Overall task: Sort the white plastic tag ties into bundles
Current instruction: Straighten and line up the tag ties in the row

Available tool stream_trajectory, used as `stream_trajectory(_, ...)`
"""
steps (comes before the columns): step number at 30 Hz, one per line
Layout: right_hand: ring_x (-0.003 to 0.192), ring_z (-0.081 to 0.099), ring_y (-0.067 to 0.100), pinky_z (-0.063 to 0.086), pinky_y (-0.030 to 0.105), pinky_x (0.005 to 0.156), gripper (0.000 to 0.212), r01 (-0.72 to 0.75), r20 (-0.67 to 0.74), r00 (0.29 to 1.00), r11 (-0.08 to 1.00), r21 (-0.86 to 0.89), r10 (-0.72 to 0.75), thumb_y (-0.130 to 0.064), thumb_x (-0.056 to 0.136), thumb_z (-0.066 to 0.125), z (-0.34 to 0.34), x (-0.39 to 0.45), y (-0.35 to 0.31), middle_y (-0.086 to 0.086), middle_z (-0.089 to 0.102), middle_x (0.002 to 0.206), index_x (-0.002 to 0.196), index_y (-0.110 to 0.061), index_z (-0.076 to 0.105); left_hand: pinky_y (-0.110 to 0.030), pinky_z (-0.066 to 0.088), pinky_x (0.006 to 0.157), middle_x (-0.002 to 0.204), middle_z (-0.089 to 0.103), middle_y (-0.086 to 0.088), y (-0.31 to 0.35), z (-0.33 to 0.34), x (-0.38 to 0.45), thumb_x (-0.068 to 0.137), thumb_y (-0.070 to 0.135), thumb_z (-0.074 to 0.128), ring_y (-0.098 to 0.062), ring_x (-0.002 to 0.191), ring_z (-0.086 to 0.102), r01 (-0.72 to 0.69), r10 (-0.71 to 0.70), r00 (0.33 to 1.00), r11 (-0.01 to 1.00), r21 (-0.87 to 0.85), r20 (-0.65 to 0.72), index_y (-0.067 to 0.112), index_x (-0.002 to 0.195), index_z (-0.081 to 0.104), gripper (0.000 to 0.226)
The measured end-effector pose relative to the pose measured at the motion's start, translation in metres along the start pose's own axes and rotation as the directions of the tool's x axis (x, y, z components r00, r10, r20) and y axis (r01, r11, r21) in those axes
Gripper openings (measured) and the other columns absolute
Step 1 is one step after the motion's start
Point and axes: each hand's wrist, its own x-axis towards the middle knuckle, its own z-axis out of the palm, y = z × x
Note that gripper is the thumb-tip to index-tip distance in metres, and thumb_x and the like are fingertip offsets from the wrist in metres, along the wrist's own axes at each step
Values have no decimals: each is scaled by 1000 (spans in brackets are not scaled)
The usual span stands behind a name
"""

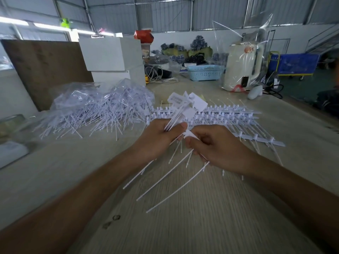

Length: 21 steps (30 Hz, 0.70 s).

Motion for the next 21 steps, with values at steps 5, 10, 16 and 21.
stream_trajectory(5,49,44,25,36,41,53,37,144,-106,979,957,-253,-176,-17,97,60,7,-1,2,9,44,54,65,-3,49,-12,32,44,44,45,8,-1,-2,0,99,40,58,-4,39,41,13,-13,999,1000,-2,33,27,52,56,49)
stream_trajectory(10,52,46,17,40,35,52,29,280,-59,934,827,-488,-351,-11,96,59,4,-2,4,-4,44,63,68,-13,49,-12,30,43,45,45,7,0,-2,-1,99,34,59,-5,39,40,25,-24,999,1000,-13,36,24,54,54,47)
stream_trajectory(16,48,43,15,34,31,51,34,207,-156,955,942,-266,-254,-16,99,59,5,2,7,-6,43,54,66,-13,50,-13,29,42,45,42,7,2,-5,-2,97,40,57,-2,37,36,-64,67,995,997,-51,72,23,58,53,43)
stream_trajectory(21,54,56,26,44,39,53,21,95,-174,980,995,-16,-96,-22,98,62,6,4,9,7,58,63,82,-9,67,-9,39,53,56,60,18,2,-11,-1,95,29,65,6,51,53,-118,127,974,991,-61,186,41,71,70,27)
